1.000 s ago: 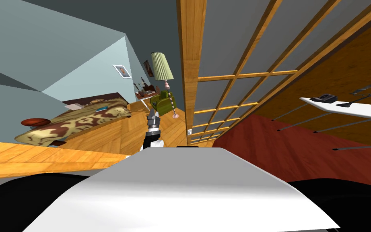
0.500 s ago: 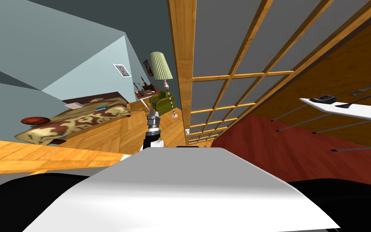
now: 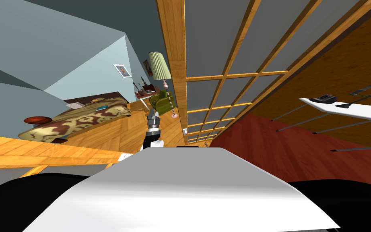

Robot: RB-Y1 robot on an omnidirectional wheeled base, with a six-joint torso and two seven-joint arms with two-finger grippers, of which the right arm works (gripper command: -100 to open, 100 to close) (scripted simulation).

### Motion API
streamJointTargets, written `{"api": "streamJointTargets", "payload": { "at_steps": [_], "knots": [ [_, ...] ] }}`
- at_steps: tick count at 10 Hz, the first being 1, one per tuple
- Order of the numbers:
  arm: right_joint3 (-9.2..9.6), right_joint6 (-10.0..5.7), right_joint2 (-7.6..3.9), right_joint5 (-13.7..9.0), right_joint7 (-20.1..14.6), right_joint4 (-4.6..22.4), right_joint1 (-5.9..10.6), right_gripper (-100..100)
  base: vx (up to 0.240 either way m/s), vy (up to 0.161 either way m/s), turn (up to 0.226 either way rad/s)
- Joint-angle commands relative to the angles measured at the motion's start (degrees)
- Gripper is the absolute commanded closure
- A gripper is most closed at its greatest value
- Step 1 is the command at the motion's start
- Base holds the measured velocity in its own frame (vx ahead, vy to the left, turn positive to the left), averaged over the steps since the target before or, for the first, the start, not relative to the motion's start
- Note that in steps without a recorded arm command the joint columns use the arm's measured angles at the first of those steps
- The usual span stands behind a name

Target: Push the door open

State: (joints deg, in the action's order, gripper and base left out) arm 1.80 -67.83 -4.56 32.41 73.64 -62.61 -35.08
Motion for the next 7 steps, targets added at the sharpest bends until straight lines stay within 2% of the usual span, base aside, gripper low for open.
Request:
{"api": "streamJointTargets", "payload": {
  "at_steps": [1,4,7],
  "knots": [
    [1.10,1.93,-0.36,-2.3,1.6,0.1,1.36,-100,-0.041,-0.060,0.009],
    [2.60,4.29,-0.52,-5.3,3.7,0.5,3.26,-100,-0.032,-0.051,0.007],
    [4.53,7.32,-0.42,-9.3,6.4,1.0,5.69,-100,-0.028,-0.036,0.004]
  ]
}}
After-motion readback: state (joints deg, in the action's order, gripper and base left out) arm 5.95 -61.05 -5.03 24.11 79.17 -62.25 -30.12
